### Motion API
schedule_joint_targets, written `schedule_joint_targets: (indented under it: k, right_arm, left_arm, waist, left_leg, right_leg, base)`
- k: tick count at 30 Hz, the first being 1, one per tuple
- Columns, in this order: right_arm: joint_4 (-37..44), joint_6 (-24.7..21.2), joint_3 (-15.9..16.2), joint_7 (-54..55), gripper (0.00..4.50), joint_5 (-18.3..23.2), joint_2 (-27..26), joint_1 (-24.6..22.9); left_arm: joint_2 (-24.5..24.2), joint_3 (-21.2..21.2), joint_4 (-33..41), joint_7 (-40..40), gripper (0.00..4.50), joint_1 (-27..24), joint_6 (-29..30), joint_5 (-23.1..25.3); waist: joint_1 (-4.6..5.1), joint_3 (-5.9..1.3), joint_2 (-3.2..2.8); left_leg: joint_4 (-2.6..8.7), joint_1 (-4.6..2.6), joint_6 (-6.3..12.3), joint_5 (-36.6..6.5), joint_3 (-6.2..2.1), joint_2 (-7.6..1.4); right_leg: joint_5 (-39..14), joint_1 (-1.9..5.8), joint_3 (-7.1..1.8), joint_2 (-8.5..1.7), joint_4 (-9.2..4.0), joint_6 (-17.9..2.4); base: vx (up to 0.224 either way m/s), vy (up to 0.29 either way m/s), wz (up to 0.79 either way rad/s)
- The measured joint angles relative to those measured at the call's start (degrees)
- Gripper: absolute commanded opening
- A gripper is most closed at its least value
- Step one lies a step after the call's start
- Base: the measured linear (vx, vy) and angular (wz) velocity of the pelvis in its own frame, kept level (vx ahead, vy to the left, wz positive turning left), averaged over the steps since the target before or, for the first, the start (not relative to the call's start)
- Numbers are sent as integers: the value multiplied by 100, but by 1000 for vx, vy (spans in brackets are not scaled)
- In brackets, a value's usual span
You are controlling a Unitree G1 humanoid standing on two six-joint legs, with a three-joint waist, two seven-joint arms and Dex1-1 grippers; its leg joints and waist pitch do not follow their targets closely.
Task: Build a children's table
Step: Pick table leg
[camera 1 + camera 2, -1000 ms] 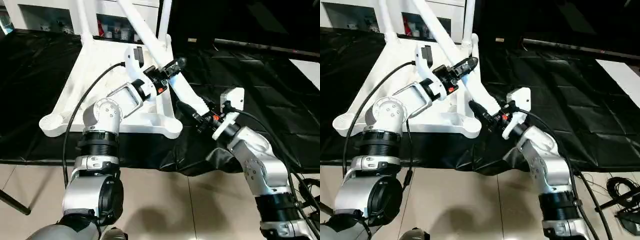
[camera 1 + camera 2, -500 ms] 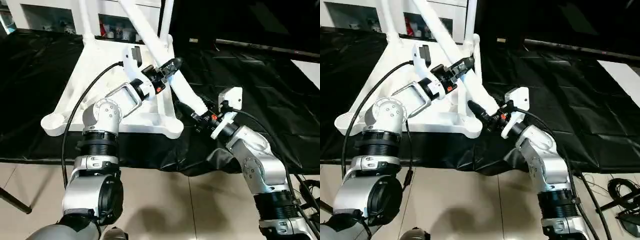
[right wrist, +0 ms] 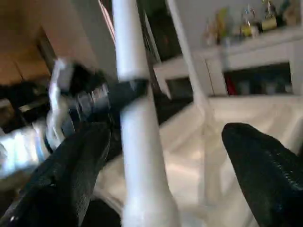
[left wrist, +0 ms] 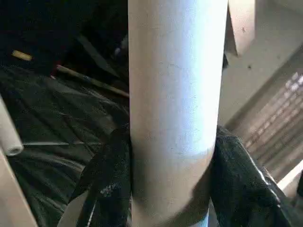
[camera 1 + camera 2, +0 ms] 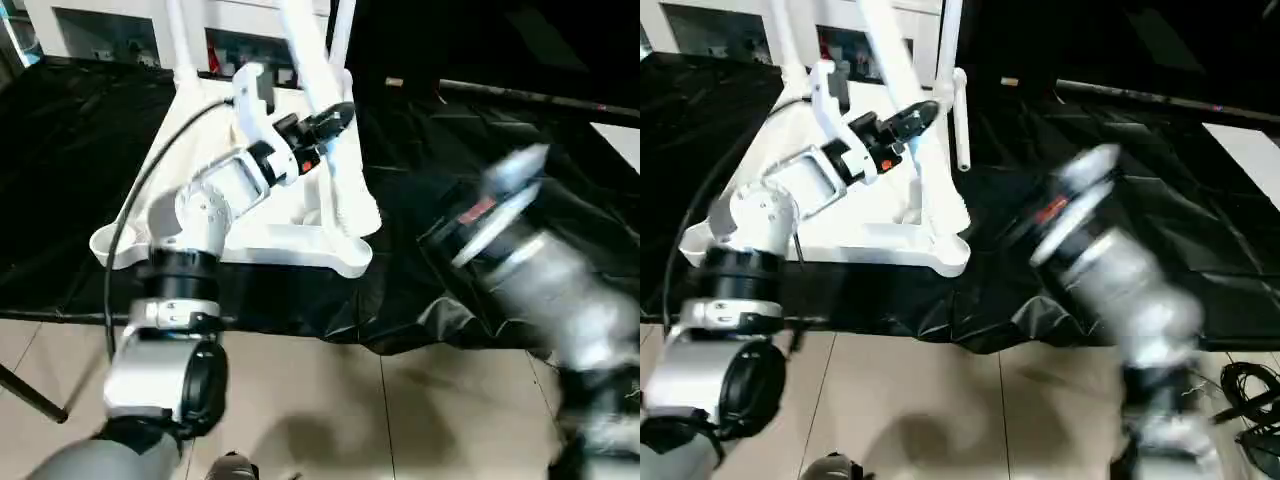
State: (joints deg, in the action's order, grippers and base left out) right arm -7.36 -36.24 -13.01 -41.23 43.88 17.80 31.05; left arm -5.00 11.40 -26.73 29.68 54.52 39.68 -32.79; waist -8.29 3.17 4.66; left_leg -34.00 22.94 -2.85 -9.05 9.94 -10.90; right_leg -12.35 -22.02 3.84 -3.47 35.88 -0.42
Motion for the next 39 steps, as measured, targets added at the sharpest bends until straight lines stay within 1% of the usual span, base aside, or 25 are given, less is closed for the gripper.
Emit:
schedule_joint_targets:
  k: [3,4,9,13,17,18,19,20,21,23,24,25,27,29,30,33,35,39]
  right_arm:
    - [-182,-592,80,-81,421,107,152,49]
    - [-220,-700,104,-92,421,127,186,53]
    - [-283,-986,438,-259,421,50,398,138]
    - [-313,-1083,560,-414,421,11,452,312]
    - [-298,-1460,634,-791,421,164,575,355]
    - [-274,-1528,732,-939,421,170,673,351]
    - [-253,-1581,804,-1045,404,171,759,350]
    - [-229,-1615,855,-1121,404,171,819,350]
    - [-227,-1624,907,-1198,394,170,849,350]
    - [-227,-1654,927,-1292,375,176,847,351]
    - [-229,-1689,938,-1350,375,177,854,351]
    - [-231,-1710,960,-1394,350,175,871,351]
    - [-226,-1783,1044,-1516,344,175,893,350]
    - [-195,-1825,1119,-1565,323,175,893,341]
    - [-190,-1836,1138,-1586,309,175,893,327]
    - [-176,-1837,1146,-1655,297,175,893,320]
    - [-168,-1836,1151,-1683,270,174,893,305]
    - [-93,-1775,1185,-1679,241,125,834,303]
  left_arm:
    - [-11,-192,5,154,190,0,34,4]
    - [-18,-237,23,198,190,0,43,4]
    - [-62,-329,230,417,190,0,187,-6]
    - [-103,-500,546,809,190,-9,332,-135]
    - [-282,-731,911,1339,190,-147,560,-318]
    - [-335,-808,992,1495,190,-198,627,-355]
    - [-348,-845,1033,1594,190,-228,662,-358]
    - [-352,-884,1065,1661,190,-247,677,-362]
    - [-348,-912,1085,1726,190,-250,701,-380]
    - [-343,-920,1107,1757,190,-251,730,-381]
    - [-335,-924,1125,1766,190,-251,755,-386]
    - [-331,-924,1136,1768,190,-251,767,-406]
    - [-314,-920,1194,1770,190,-250,781,-490]
    - [-302,-918,1197,1770,190,-251,786,-519]
    - [-290,-913,1200,1770,190,-251,791,-531]
    - [-271,-906,1200,1771,190,-254,802,-540]
    - [-266,-903,1200,1770,190,-259,827,-545]
    - [-274,-872,1200,1748,190,-286,880,-570]
  waist:
    - [-4,0,0]
    - [-5,0,0]
    - [-5,0,0]
    - [-4,2,2]
    - [-18,2,3]
    - [-22,2,3]
    - [-30,3,5]
    - [-36,5,9]
    - [-39,6,12]
    - [-34,6,12]
    - [-33,6,12]
    - [-34,6,12]
    - [-34,6,12]
    - [-34,6,12]
    - [-39,6,12]
    - [-40,6,12]
    - [-42,6,12]
    - [-38,6,12]
  left_leg:
    - [0,0,-3,2,0,0]
    - [0,0,-3,2,0,0]
    - [0,0,-5,3,0,-1]
    - [0,1,-6,4,0,0]
    - [0,1,-5,4,1,-1]
    - [0,1,-6,4,2,0]
    - [0,1,-5,4,3,0]
    - [0,1,-6,4,3,-1]
    - [-1,1,-8,5,3,-2]
    - [-1,1,-9,6,4,-2]
    - [-1,0,-10,7,4,-3]
    - [-2,0,-10,7,4,-3]
    - [-2,0,-10,7,4,-4]
    - [-2,0,-10,7,4,-4]
    - [-1,1,-10,7,4,-3]
    - [-2,0,-9,7,5,-4]
    - [-2,0,-9,7,5,-4]
    - [-2,0,-9,8,5,-4]
  right_leg:
    - [0,0,0,0,2,0]
    - [0,0,0,0,2,0]
    - [0,-1,1,0,4,0]
    - [0,-2,0,0,5,0]
    - [0,-2,0,0,5,-1]
    - [0,-2,1,-1,5,0]
    - [0,-1,0,-1,5,0]
    - [0,-1,1,-1,5,0]
    - [0,0,1,-1,6,0]
    - [2,-1,0,-2,8,2]
    - [2,-1,1,-1,9,2]
    - [2,-1,1,-1,10,2]
    - [2,-1,1,-1,10,2]
    - [2,-1,1,-1,10,2]
    - [2,-1,2,-1,10,2]
    - [2,-1,2,-1,10,2]
    - [2,-1,2,-1,10,2]
    - [2,-1,2,-1,11,2]
  base:
    - [0,0,0]
    - [0,0,0]
    - [0,0,0]
    - [0,0,0]
    - [0,0,0]
    - [0,0,0]
    - [0,0,0]
    - [0,0,0]
    - [0,0,0]
    - [0,0,0]
    - [0,0,0]
    - [0,0,0]
    - [0,0,0]
    - [0,0,0]
    - [0,0,0]
    - [0,0,0]
    - [0,0,0]
    - [0,0,0]
